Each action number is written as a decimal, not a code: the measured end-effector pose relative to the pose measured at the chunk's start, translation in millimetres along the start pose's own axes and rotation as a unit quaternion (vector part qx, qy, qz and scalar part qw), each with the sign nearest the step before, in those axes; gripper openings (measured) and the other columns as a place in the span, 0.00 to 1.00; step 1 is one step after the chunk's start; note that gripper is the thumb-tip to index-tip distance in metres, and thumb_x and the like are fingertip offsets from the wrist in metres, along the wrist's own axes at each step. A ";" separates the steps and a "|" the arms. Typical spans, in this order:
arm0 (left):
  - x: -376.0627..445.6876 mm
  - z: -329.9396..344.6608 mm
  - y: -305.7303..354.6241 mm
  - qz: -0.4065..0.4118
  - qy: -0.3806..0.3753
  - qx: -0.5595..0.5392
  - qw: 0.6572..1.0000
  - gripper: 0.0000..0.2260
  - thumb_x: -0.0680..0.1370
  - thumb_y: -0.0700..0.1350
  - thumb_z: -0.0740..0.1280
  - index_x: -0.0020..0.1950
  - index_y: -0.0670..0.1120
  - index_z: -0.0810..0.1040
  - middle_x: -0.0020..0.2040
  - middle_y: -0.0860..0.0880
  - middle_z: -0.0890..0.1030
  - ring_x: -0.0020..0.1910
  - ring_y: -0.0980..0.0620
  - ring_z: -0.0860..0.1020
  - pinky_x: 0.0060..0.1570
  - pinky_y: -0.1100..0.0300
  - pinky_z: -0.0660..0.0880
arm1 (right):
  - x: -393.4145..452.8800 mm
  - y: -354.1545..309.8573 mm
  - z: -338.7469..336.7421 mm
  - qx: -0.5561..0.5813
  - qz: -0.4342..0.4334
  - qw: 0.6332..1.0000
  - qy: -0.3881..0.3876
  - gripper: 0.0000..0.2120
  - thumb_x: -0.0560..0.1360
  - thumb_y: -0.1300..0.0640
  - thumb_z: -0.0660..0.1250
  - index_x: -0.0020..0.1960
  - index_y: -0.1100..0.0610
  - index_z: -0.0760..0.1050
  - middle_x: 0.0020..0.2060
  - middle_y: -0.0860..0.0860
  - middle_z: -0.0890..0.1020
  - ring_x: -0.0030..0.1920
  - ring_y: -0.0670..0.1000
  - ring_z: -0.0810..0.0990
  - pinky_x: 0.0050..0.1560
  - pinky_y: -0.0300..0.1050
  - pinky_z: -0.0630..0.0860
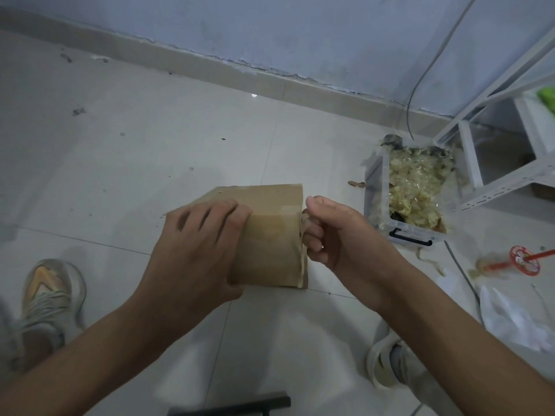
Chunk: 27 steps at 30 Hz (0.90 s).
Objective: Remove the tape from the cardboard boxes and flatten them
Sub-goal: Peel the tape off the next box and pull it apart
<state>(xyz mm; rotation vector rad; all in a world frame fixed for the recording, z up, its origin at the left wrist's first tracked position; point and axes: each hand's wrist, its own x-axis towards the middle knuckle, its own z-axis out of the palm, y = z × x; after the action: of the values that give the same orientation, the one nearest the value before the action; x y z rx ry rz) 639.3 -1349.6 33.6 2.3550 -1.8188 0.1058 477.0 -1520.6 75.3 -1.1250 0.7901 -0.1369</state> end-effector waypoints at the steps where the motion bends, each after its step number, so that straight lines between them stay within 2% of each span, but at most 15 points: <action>1: 0.4 -0.3 -0.1 -0.003 0.005 -0.006 1.000 0.47 0.57 0.58 0.82 0.71 0.41 0.71 0.65 0.40 0.76 0.59 0.38 0.76 0.58 0.41 0.73 | -2.4 -0.9 0.6 0.026 0.003 1.000 -0.009 0.16 0.85 0.52 0.62 0.39 0.52 0.65 0.34 0.49 0.67 0.33 0.47 0.66 0.34 0.42 0.61; 4: 0.7 -2.0 -0.1 -0.023 0.011 -0.040 0.999 0.47 0.55 0.57 0.83 0.70 0.41 0.71 0.64 0.41 0.77 0.57 0.39 0.77 0.57 0.43 0.74 | -5.6 -2.6 1.8 0.091 0.008 0.996 -0.021 0.15 0.85 0.53 0.62 0.40 0.53 0.65 0.35 0.49 0.68 0.34 0.47 0.69 0.33 0.40 0.63; 6: 0.6 -3.9 1.1 -0.057 0.005 -0.091 0.994 0.48 0.55 0.58 0.84 0.69 0.44 0.70 0.61 0.44 0.78 0.53 0.42 0.78 0.51 0.46 0.75 | -5.4 -4.2 2.5 0.163 0.018 0.986 -0.015 0.15 0.84 0.54 0.63 0.40 0.53 0.65 0.35 0.49 0.68 0.34 0.47 0.71 0.32 0.39 0.65; 8: 0.9 -5.8 1.5 -0.085 -0.002 -0.132 0.988 0.49 0.54 0.60 0.85 0.69 0.46 0.70 0.58 0.46 0.79 0.49 0.44 0.78 0.45 0.49 0.75 | -6.0 -4.7 2.1 0.177 0.012 0.984 -0.017 0.15 0.84 0.54 0.63 0.40 0.52 0.66 0.35 0.49 0.69 0.34 0.47 0.72 0.32 0.39 0.65; 10: 1.6 -6.4 -0.5 -0.095 0.000 -0.142 0.985 0.49 0.53 0.60 0.85 0.70 0.47 0.71 0.58 0.47 0.79 0.49 0.44 0.78 0.45 0.50 0.74 | -5.3 -4.5 1.5 0.085 -0.019 0.996 -0.001 0.15 0.85 0.54 0.63 0.39 0.52 0.69 0.34 0.50 0.73 0.35 0.48 0.73 0.33 0.40 0.66; 13: 2.5 -8.0 -4.5 -0.114 0.002 -0.160 0.981 0.49 0.54 0.59 0.85 0.71 0.49 0.70 0.60 0.50 0.78 0.52 0.46 0.76 0.44 0.53 0.70 | -4.1 -3.5 2.0 -0.105 -0.100 0.984 0.102 0.13 0.82 0.60 0.68 0.39 0.56 0.73 0.38 0.51 0.82 0.39 0.52 0.77 0.36 0.43 0.73; 16: 2.6 -7.2 -6.8 -0.117 -0.003 -0.178 0.977 0.50 0.55 0.59 0.85 0.72 0.51 0.69 0.61 0.52 0.77 0.53 0.48 0.75 0.44 0.54 0.71 | -2.8 -4.1 3.2 -0.145 -0.164 0.965 0.147 0.09 0.80 0.66 0.69 0.43 0.57 0.73 0.48 0.48 0.86 0.37 0.55 0.81 0.34 0.45 0.75; 17: 2.6 -6.7 -7.3 -0.113 -0.004 -0.183 0.977 0.50 0.55 0.59 0.85 0.73 0.52 0.68 0.61 0.52 0.77 0.53 0.48 0.76 0.44 0.54 0.71 | -2.6 -4.0 3.6 -0.183 -0.196 0.953 0.140 0.07 0.80 0.67 0.68 0.48 0.56 0.74 0.51 0.47 0.86 0.37 0.55 0.83 0.34 0.45 0.76; 18: 2.3 -5.7 -8.3 -0.107 -0.005 -0.190 0.976 0.50 0.55 0.59 0.85 0.73 0.53 0.68 0.62 0.53 0.77 0.54 0.49 0.75 0.44 0.55 0.71 | -2.4 -3.3 2.0 -0.250 -0.236 0.931 0.126 0.10 0.81 0.67 0.67 0.54 0.53 0.75 0.53 0.45 0.85 0.38 0.53 0.84 0.35 0.44 0.77; 20: 1.7 -4.4 -10.0 -0.112 -0.009 -0.219 0.969 0.49 0.56 0.58 0.85 0.73 0.56 0.66 0.62 0.57 0.75 0.55 0.52 0.74 0.43 0.55 0.72 | 0.0 -2.8 -1.6 -0.422 -0.320 0.844 0.087 0.17 0.82 0.68 0.64 0.64 0.50 0.77 0.54 0.43 0.83 0.41 0.49 0.83 0.39 0.40 0.75; 21: 1.2 -3.8 -10.6 -0.117 -0.013 -0.234 0.965 0.49 0.56 0.57 0.85 0.73 0.58 0.66 0.62 0.59 0.73 0.56 0.54 0.73 0.43 0.55 0.73 | 2.1 -1.6 -2.8 -0.476 -0.353 0.802 0.077 0.18 0.82 0.67 0.62 0.64 0.50 0.80 0.52 0.42 0.82 0.43 0.47 0.83 0.39 0.41 0.75; 22: 0.7 -2.5 -11.6 -0.119 -0.014 -0.245 0.962 0.49 0.56 0.57 0.85 0.73 0.58 0.65 0.62 0.60 0.72 0.56 0.55 0.72 0.43 0.54 0.75 | 3.5 -0.5 -2.8 -0.494 -0.374 0.781 0.079 0.19 0.81 0.66 0.61 0.63 0.50 0.82 0.50 0.44 0.81 0.44 0.47 0.82 0.40 0.44 0.76; 24: 1.2 -0.3 -13.2 -0.113 -0.008 -0.268 0.957 0.48 0.56 0.58 0.83 0.72 0.59 0.66 0.62 0.62 0.71 0.57 0.56 0.73 0.45 0.51 0.78 | 2.2 2.7 0.6 -0.444 -0.395 0.797 0.108 0.20 0.79 0.65 0.59 0.59 0.50 0.84 0.45 0.46 0.81 0.42 0.48 0.82 0.40 0.48 0.79; 27: 4.1 -0.2 -12.6 -0.103 0.001 -0.326 0.940 0.47 0.56 0.56 0.84 0.71 0.60 0.66 0.63 0.63 0.72 0.59 0.59 0.74 0.48 0.56 0.78 | -3.1 3.8 4.9 -0.299 -0.365 0.872 0.128 0.19 0.81 0.72 0.62 0.58 0.53 0.85 0.43 0.49 0.82 0.38 0.50 0.83 0.40 0.41 0.80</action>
<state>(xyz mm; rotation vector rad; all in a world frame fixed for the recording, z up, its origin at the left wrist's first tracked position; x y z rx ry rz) 652.5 -1350.4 33.3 2.0229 -1.3078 -0.4510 476.8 -1513.7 74.6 -1.9996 0.6074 -0.7279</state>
